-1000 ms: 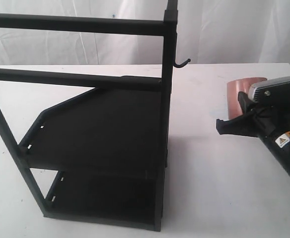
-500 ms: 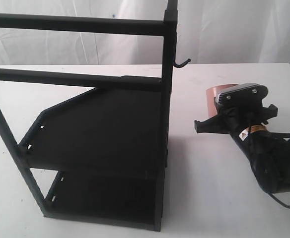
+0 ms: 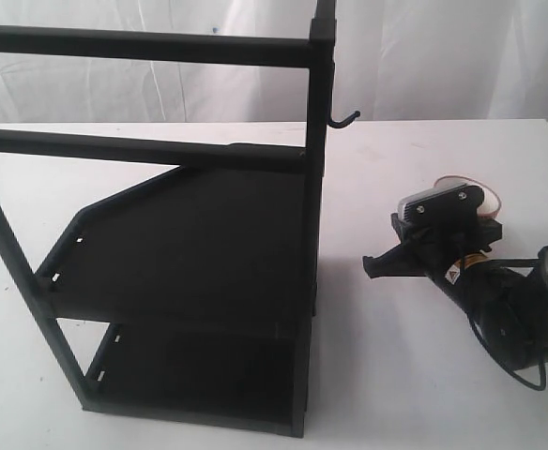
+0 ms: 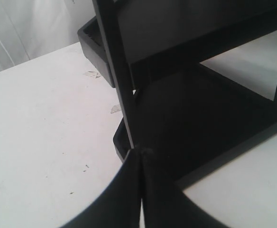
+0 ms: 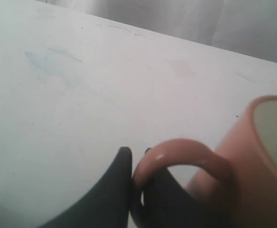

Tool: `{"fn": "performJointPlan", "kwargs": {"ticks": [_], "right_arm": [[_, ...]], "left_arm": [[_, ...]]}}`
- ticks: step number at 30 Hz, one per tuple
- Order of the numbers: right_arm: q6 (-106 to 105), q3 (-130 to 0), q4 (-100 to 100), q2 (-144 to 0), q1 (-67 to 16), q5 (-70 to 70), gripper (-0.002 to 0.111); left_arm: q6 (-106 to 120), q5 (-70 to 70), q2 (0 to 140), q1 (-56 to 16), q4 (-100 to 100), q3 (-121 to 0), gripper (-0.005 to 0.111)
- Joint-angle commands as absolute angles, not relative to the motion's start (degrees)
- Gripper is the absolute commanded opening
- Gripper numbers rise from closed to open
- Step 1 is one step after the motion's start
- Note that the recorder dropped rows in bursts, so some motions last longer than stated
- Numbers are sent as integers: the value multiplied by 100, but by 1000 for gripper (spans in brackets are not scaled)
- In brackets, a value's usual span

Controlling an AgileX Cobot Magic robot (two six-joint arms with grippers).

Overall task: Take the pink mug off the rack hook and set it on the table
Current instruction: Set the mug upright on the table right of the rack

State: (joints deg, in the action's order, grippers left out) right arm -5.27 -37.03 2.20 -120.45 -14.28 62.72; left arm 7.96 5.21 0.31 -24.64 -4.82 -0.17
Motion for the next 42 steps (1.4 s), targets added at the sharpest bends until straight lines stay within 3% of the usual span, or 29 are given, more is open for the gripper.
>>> {"fn": "performJointPlan", "kwargs": {"ticks": [1, 16, 26, 42], "right_arm": [[-421, -3716, 342, -12129, -1327, 6085, 0], [-484, -3716, 511, -12129, -1315, 5931, 1], [-531, -3716, 908, -12117, -1315, 5931, 35], [-600, -3716, 632, -11607, -1315, 4921, 40]], "left_arm": [[764, 518, 0, -2444, -500, 0, 0], [764, 518, 0, -2444, -500, 0, 0], [764, 518, 0, -2444, -500, 0, 0], [764, 518, 0, -2444, -500, 0, 0]]}}
